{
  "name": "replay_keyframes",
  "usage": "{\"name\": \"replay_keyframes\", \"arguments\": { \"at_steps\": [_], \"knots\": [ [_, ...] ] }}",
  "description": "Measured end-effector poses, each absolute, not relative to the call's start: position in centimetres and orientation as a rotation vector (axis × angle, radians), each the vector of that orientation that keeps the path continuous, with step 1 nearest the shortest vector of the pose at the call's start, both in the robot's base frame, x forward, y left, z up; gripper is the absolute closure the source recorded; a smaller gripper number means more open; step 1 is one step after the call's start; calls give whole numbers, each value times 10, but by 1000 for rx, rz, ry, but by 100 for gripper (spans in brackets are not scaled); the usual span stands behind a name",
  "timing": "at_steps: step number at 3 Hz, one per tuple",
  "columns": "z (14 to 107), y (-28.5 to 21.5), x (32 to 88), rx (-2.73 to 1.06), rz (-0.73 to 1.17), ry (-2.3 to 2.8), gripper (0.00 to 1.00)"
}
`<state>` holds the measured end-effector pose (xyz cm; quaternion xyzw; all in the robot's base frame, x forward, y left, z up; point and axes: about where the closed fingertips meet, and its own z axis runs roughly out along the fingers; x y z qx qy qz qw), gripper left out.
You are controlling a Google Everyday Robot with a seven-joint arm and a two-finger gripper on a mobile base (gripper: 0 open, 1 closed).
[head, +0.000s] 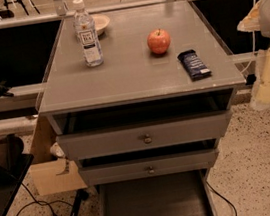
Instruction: Place apple into bottom drawer
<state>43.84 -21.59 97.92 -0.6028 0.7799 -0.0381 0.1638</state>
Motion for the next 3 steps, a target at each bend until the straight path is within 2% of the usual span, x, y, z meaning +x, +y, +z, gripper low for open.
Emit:
{"name": "replay_keyframes", "arguments": {
  "at_steps": [1, 3],
  "knots": [
    [979, -216, 438, -1718, -108, 2223, 0],
    [974, -214, 523, -1508, 14, 2042, 0]
  ]
}}
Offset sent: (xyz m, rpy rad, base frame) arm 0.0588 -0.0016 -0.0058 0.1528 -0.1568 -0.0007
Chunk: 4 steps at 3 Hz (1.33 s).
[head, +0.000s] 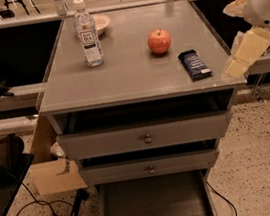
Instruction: Place apple into bottom drawer
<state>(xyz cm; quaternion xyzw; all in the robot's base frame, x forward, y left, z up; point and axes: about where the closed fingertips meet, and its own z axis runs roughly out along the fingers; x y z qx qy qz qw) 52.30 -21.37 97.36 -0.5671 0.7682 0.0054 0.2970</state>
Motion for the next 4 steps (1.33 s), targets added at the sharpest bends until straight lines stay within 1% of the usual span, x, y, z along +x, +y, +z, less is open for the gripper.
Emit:
{"name": "replay_keyframes", "arguments": {
  "at_steps": [1, 4],
  "knots": [
    [968, -199, 602, -1325, 152, 1938, 0],
    [937, -186, 750, -1024, 317, 1937, 0]
  ]
}}
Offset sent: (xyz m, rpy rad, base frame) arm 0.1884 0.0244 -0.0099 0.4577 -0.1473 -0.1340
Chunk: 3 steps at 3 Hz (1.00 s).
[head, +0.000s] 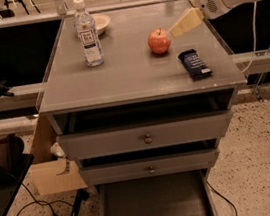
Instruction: Place apple into bottom drawer
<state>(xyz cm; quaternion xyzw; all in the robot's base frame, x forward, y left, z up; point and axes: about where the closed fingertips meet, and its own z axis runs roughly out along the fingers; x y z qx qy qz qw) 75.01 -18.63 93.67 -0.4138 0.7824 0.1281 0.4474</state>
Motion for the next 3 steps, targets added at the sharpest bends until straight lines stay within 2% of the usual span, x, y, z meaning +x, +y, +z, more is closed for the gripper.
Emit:
{"name": "replay_keyframes", "arguments": {
  "at_steps": [2, 3],
  "knots": [
    [903, -178, 797, -919, 399, 1957, 0],
    [904, -154, 809, -936, 427, 1938, 0]
  ]
}}
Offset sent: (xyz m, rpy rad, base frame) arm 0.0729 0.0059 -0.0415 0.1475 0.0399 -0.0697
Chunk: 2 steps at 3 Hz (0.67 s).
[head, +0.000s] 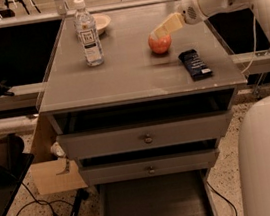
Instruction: Place apple into bottom drawer
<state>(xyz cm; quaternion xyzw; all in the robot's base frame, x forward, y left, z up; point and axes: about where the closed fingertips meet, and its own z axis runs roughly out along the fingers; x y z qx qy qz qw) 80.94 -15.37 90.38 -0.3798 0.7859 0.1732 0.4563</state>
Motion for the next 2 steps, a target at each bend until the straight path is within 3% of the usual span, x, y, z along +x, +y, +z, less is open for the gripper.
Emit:
{"name": "replay_keyframes", "arguments": {
  "at_steps": [2],
  "knots": [
    [863, -102, 828, -955, 540, 1941, 0]
  ]
}}
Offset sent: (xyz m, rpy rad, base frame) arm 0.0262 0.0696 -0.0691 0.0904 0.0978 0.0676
